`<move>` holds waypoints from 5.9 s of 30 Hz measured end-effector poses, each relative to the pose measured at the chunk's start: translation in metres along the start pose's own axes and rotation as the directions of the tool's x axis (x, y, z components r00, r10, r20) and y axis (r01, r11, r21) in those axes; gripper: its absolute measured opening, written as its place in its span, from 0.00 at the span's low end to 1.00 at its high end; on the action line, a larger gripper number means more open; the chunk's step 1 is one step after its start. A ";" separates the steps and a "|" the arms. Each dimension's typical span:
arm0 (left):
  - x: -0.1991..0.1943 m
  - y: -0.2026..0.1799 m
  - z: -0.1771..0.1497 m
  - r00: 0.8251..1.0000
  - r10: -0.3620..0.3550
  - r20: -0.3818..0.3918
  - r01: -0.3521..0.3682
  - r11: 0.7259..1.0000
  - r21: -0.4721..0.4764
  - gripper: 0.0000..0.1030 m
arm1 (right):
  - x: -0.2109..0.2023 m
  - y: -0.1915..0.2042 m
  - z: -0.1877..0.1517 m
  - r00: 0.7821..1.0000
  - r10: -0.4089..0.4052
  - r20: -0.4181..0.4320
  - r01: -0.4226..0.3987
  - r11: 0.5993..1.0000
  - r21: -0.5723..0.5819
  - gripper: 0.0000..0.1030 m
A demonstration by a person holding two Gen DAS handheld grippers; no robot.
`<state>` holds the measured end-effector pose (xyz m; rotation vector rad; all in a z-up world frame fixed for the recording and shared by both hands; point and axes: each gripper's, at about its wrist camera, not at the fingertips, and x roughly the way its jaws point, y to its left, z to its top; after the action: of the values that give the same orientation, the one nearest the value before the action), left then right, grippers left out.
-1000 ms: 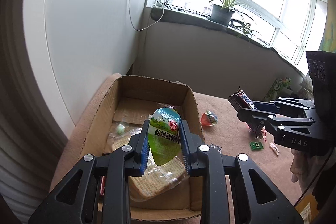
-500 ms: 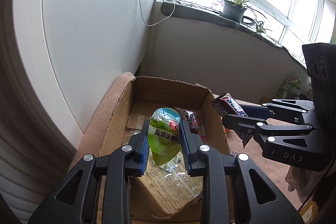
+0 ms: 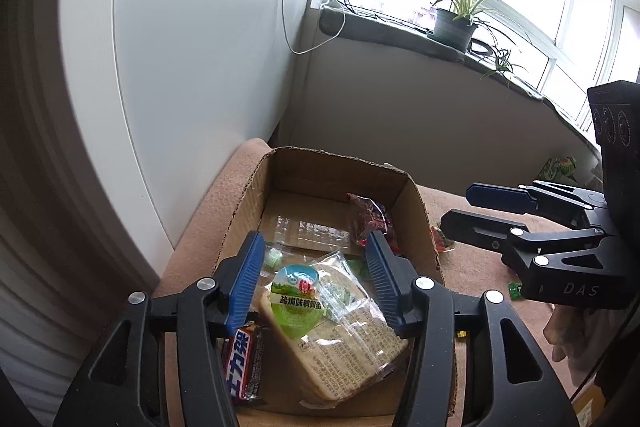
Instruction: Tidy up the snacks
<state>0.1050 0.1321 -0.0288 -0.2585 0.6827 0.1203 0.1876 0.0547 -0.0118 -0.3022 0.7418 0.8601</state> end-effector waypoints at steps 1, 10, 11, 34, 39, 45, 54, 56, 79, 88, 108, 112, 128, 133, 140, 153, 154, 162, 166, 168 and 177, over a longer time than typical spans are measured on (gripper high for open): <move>-0.003 -0.001 -0.001 1.000 0.007 0.003 -0.007 1.000 -0.002 0.63 | -0.006 -0.002 -0.002 1.000 -0.008 0.009 0.008 1.000 0.004 0.56; -0.038 -0.018 -0.018 0.998 0.009 0.063 -0.009 1.000 0.000 0.67 | -0.073 -0.023 -0.036 0.990 -0.104 0.095 0.098 0.993 0.061 0.80; -0.042 -0.022 -0.020 0.997 0.009 0.073 -0.009 1.000 0.005 0.67 | -0.082 -0.026 -0.042 0.988 -0.118 0.101 0.112 0.991 0.069 0.80; -0.058 -0.135 -0.117 0.982 -0.187 -0.036 0.190 0.978 0.088 0.36 | -0.194 -0.116 -0.208 0.954 -0.298 0.037 0.268 0.901 0.341 0.83; -0.030 -0.163 -0.114 0.971 -0.219 -0.092 0.230 0.964 0.133 0.35 | -0.190 -0.134 -0.223 0.950 -0.313 0.009 0.290 0.891 0.349 0.83; 0.011 -0.194 -0.104 0.954 -0.247 -0.167 0.276 0.944 0.183 0.35 | -0.158 -0.149 -0.227 0.954 -0.292 -0.066 0.299 0.909 0.292 0.71; 0.067 -0.234 -0.083 0.928 -0.268 -0.259 0.332 0.910 0.249 0.35 | -0.120 -0.185 -0.222 0.963 -0.238 -0.125 0.265 0.918 0.294 0.63; 0.076 -0.242 -0.079 0.927 -0.262 -0.269 0.335 0.899 0.281 0.35 | -0.113 -0.190 -0.221 0.964 -0.228 -0.135 0.258 0.922 0.288 0.63; 0.093 -0.264 -0.089 0.885 -0.246 -0.396 0.416 0.799 0.434 0.35 | -0.094 -0.205 -0.227 0.969 -0.184 -0.165 0.225 0.932 0.283 0.57; 0.102 -0.280 -0.095 0.911 -0.176 -0.374 0.357 0.790 0.498 0.52 | -0.089 -0.202 -0.226 0.963 -0.208 -0.173 0.249 0.931 0.265 0.57; 0.095 -0.267 -0.095 0.926 -0.183 -0.331 0.329 0.821 0.466 0.36 | -0.080 -0.187 -0.221 0.955 -0.219 -0.201 0.259 0.946 0.198 0.20; 0.088 -0.262 -0.093 0.926 -0.197 -0.323 0.332 0.830 0.448 0.36 | -0.087 -0.184 -0.222 0.960 -0.209 -0.187 0.249 0.943 0.222 0.20; 0.033 -0.238 -0.068 0.950 -0.248 -0.189 0.305 0.866 0.397 0.36 | -0.130 -0.157 -0.199 0.970 -0.225 -0.091 0.241 0.941 0.237 0.20; 0.017 -0.223 -0.061 0.959 -0.245 -0.140 0.280 0.883 0.376 0.36 | -0.136 -0.139 -0.181 0.973 -0.224 -0.056 0.231 0.948 0.218 0.20; -0.002 -0.189 -0.054 0.970 -0.229 -0.081 0.243 0.915 0.321 0.36 | -0.137 -0.108 -0.152 0.979 -0.202 -0.003 0.200 0.964 0.176 0.20; -0.036 -0.109 -0.047 0.987 -0.160 0.013 0.155 0.971 0.182 0.36 | -0.106 -0.052 -0.101 0.992 -0.120 0.048 0.115 0.988 0.098 0.20; -0.037 -0.105 -0.047 0.988 -0.151 0.017 0.146 0.973 0.177 0.36 | -0.104 -0.048 -0.097 0.992 -0.114 0.051 0.109 0.990 0.092 0.20; -0.039 -0.067 -0.046 0.995 -0.088 0.038 0.083 0.989 0.120 0.36 | -0.075 -0.023 -0.060 0.996 -0.064 0.067 0.061 0.997 0.050 0.20; -0.037 -0.051 -0.049 0.997 -0.075 0.030 0.072 0.994 0.079 0.36 | -0.055 -0.016 -0.040 0.997 -0.043 0.059 0.041 0.999 0.034 0.20; -0.037 -0.045 -0.051 0.998 -0.064 0.025 0.062 0.995 0.074 0.36 | -0.044 -0.013 -0.031 0.998 -0.027 0.054 0.026 0.999 0.032 0.20; -0.027 -0.029 -0.049 0.999 -0.034 0.005 0.034 0.998 0.061 0.36 | 0.006 0.003 0.006 0.999 0.034 0.025 -0.035 0.999 0.016 0.20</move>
<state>0.0600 0.0902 -0.0422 -0.2112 0.6746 0.0674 0.1904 0.0631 -0.0113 -0.2646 0.7330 0.8885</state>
